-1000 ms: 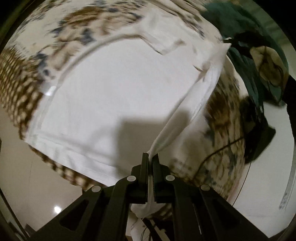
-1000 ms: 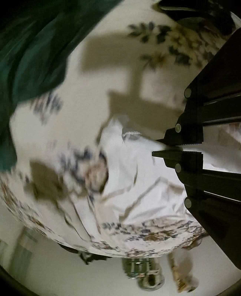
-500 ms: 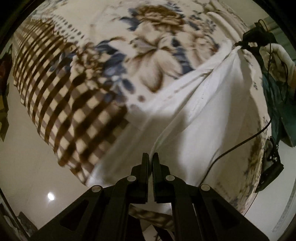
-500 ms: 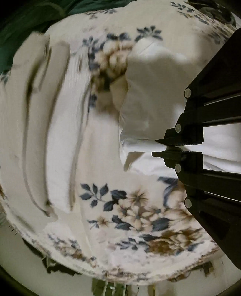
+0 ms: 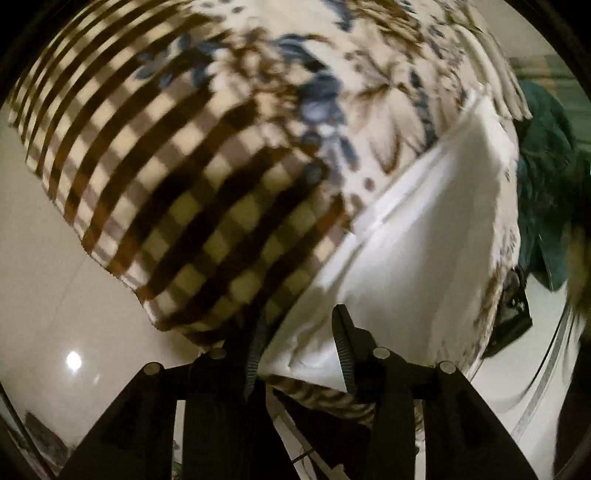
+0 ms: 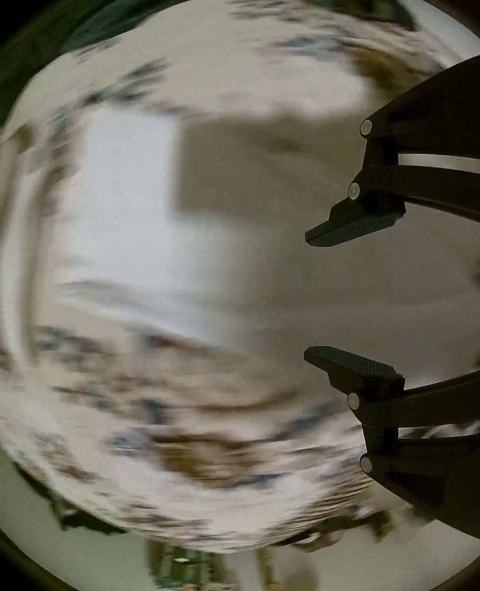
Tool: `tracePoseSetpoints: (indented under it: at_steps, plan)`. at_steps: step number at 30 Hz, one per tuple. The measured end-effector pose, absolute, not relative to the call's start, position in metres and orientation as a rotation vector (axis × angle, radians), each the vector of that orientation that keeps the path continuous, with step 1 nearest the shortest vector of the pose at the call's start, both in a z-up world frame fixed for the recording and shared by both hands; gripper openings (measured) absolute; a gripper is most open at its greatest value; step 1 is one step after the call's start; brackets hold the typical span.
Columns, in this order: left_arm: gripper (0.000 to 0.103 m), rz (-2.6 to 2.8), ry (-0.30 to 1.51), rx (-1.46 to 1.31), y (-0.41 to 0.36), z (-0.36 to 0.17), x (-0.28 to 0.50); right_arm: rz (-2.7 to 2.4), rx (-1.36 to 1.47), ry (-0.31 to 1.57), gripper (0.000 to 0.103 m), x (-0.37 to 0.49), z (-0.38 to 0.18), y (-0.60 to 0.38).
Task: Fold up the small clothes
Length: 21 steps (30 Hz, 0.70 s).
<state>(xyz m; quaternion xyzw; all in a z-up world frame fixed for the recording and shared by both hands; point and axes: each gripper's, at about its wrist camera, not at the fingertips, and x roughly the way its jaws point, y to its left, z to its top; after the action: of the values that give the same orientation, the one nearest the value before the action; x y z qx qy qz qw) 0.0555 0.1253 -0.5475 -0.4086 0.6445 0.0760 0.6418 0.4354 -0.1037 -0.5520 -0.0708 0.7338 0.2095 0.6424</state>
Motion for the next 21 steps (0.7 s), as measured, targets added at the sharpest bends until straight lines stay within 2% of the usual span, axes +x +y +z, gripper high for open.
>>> tracePoseSetpoints:
  at_steps: [5, 9, 10, 11, 12, 13, 14, 15, 21]
  plan:
    - [0.034, 0.101, 1.556, -0.841, 0.096, -0.560, 0.069, 0.429, -0.100, 1.920, 0.058, 0.271, -0.591, -0.180]
    - [0.031, 0.094, 1.572, -0.792, 0.071, -0.565, 0.073, 0.337, 0.121, 2.057, 0.058, 0.177, -0.627, -0.230]
    - [0.023, 0.104, 1.563, -0.757, 0.065, -0.564, 0.072, 0.328, 0.167, 2.058, 0.058, 0.166, -0.631, -0.234]
    - [0.003, 0.112, 1.559, -0.736, 0.061, -0.563, 0.074, 0.325, 0.220, 2.044, 0.057, 0.154, -0.633, -0.239]
    - [0.003, 0.118, 1.560, -0.717, 0.057, -0.563, 0.073, 0.331, 0.250, 2.025, 0.054, 0.145, -0.634, -0.241]
    - [0.002, 0.134, 1.546, -0.702, 0.058, -0.560, 0.074, 0.343, 0.272, 1.997, 0.035, 0.137, -0.634, -0.243]
    - [0.002, 0.145, 1.536, -0.695, 0.057, -0.557, 0.073, 0.347, 0.277, 1.978, 0.009, 0.130, -0.635, -0.243]
    - [0.002, 0.150, 1.531, -0.688, 0.059, -0.554, 0.070, 0.345, 0.285, 1.971, 0.005, 0.124, -0.637, -0.243]
    - [0.002, 0.186, 1.525, -0.674, 0.075, -0.539, 0.065, 0.319, 0.308, 1.891, 0.004, 0.107, -0.625, -0.264]
